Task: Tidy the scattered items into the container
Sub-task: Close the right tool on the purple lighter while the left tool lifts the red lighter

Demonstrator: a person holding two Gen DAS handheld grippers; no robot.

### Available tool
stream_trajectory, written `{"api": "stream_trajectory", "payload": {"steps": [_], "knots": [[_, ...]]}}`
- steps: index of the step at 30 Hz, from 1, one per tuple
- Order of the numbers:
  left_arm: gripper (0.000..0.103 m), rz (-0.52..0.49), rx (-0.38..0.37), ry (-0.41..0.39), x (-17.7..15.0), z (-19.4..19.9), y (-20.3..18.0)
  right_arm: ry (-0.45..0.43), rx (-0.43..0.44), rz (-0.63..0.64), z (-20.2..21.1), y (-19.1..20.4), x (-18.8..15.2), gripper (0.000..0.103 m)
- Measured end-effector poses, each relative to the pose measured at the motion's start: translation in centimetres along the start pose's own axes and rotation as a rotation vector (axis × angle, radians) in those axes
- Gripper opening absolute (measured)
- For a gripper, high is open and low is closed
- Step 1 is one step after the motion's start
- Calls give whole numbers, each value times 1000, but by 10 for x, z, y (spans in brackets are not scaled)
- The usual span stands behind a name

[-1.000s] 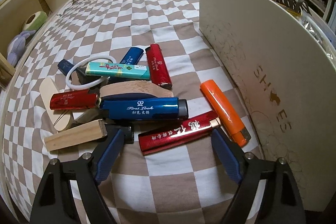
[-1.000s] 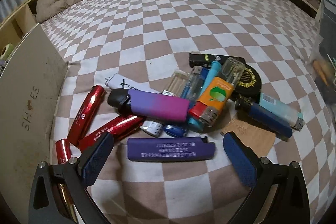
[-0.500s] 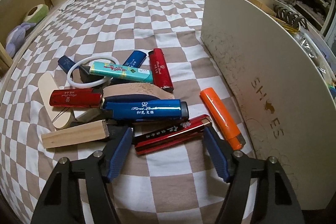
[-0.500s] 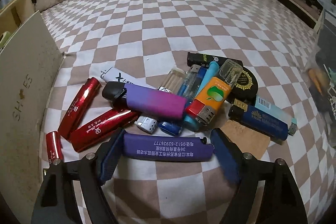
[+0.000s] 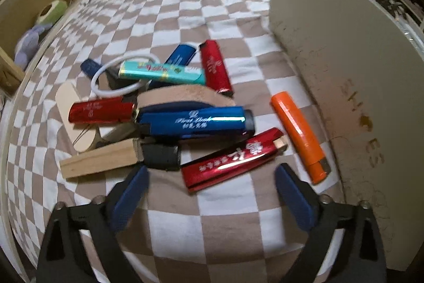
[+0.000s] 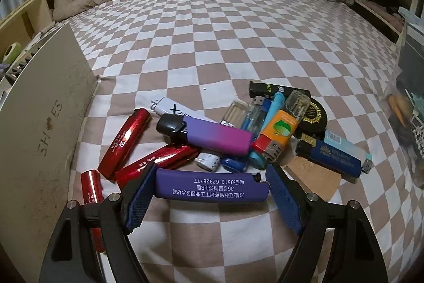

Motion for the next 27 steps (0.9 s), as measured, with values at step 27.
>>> {"api": "stream_trajectory", "payload": {"steps": [27], "knots": [[103,424,-77,32,3,-7,14,24,38,7,0,3,-7,82]]}}
Point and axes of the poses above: each gripper's, at about its wrist camera, not at the fingertips, and z roughly against the way its jaws point, y to its left, x to its top, the point moved 7 cm from there along -z, roughly the way its jaws point, and after that the axes turned 9 degrees about -x, right-handed, at the moved point
